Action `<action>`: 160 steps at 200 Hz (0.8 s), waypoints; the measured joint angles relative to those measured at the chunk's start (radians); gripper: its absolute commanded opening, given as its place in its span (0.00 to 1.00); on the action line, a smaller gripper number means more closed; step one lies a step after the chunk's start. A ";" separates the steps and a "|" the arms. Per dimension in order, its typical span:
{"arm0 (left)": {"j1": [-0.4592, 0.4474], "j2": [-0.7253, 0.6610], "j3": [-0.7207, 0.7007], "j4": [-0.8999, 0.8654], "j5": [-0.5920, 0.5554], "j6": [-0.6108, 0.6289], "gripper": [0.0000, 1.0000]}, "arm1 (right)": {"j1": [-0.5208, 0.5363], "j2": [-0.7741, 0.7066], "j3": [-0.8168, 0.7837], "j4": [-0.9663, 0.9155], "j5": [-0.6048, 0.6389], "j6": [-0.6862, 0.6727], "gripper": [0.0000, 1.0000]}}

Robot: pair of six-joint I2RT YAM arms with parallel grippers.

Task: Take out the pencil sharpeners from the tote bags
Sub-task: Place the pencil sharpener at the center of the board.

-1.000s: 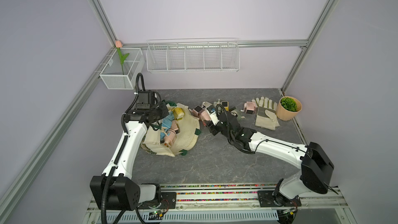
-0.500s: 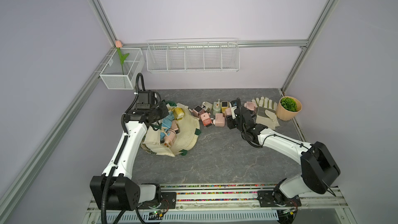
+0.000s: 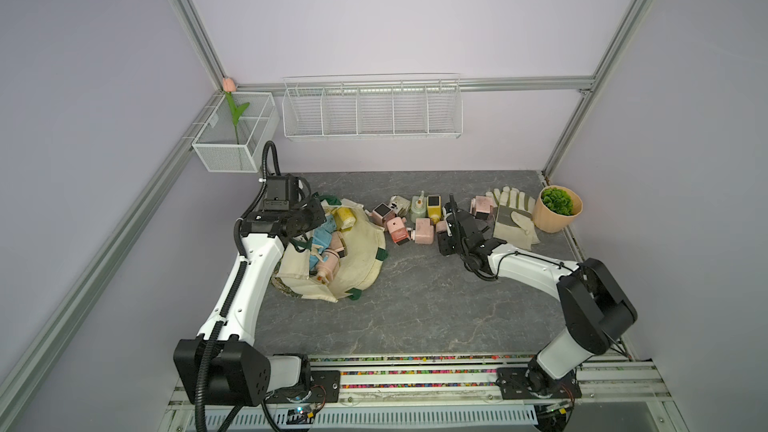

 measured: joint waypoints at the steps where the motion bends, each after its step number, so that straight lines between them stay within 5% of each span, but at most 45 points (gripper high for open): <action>1: 0.000 0.000 0.000 0.000 0.000 0.000 0.00 | 0.000 0.002 0.000 0.000 0.000 0.000 0.42; 107: 0.000 0.000 0.000 0.000 0.004 0.000 0.00 | -0.023 0.158 0.046 0.128 0.006 0.003 0.47; 160: 0.000 0.000 0.000 0.000 0.006 0.000 0.00 | -0.031 0.180 0.053 0.166 0.008 0.010 0.73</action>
